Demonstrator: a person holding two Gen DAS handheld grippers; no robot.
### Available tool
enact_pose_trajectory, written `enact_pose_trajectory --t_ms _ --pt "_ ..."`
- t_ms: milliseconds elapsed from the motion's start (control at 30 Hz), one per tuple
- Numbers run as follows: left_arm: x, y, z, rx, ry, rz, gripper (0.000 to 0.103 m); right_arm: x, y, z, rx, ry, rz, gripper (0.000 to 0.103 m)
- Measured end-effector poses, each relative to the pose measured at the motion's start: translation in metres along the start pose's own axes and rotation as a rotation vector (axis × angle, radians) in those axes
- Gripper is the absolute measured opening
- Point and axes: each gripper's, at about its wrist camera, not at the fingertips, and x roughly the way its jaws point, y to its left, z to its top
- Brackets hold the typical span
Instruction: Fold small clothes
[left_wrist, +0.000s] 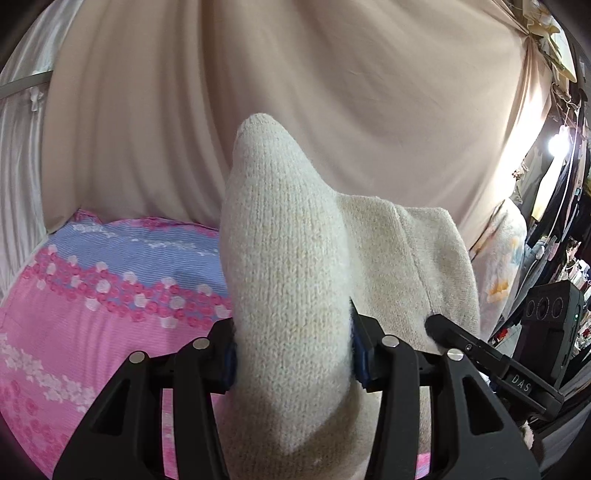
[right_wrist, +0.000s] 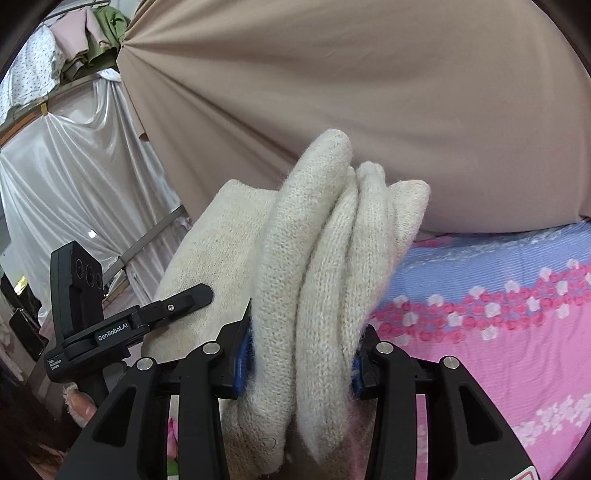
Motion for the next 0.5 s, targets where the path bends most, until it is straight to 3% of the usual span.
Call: enact_pose_trajectory --t_ms 233,500 --pt "0.014 0.067 -0.007 -0.016 0.055 0.026 0.045 0.060 0.019 -0.026 0.041 0.049 -0.024 0.040" --pt "0.033 0.116 -0.025 -0.049 0.106 0.042 0.047 0.112 0.016 -0.058 0.078 0.099 -0.076 0.044"
